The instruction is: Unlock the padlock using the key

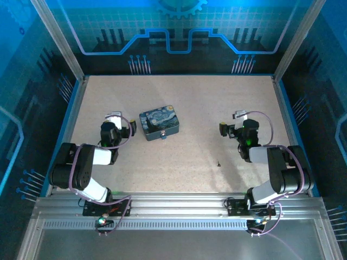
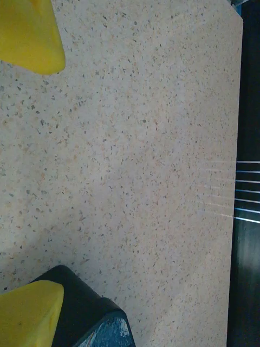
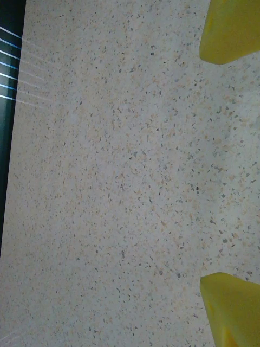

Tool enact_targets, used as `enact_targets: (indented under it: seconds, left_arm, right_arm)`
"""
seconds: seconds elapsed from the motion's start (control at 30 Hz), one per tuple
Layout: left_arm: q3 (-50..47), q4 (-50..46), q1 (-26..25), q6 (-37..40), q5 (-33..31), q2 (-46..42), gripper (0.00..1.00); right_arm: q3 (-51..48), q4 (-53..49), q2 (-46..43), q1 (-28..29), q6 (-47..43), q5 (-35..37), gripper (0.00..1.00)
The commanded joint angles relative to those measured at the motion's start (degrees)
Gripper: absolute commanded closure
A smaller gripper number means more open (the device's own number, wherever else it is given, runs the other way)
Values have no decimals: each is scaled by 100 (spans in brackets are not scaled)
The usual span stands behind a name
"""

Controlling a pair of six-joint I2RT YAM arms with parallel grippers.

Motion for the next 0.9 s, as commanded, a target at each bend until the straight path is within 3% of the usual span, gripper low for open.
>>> enact_targets:
  seconds: [0.0,0.73,0.8,0.87]
  left_arm:
    - [85,58,40,12,170,-13,1]
    - [16,139,36,22,163,-61,1]
    - [-98,-85,-97,112,-47,-537,1]
    - [43,-1095,-202,94,-119,-1282,1]
  right_arm:
    - [88,142,1,39,-54,69,0]
    - [63,179,-15,-66,3,-121,0]
    - [129,-67,-190,-115,174,117,0]
    - [167,-457,-550,-195,264,112,0]
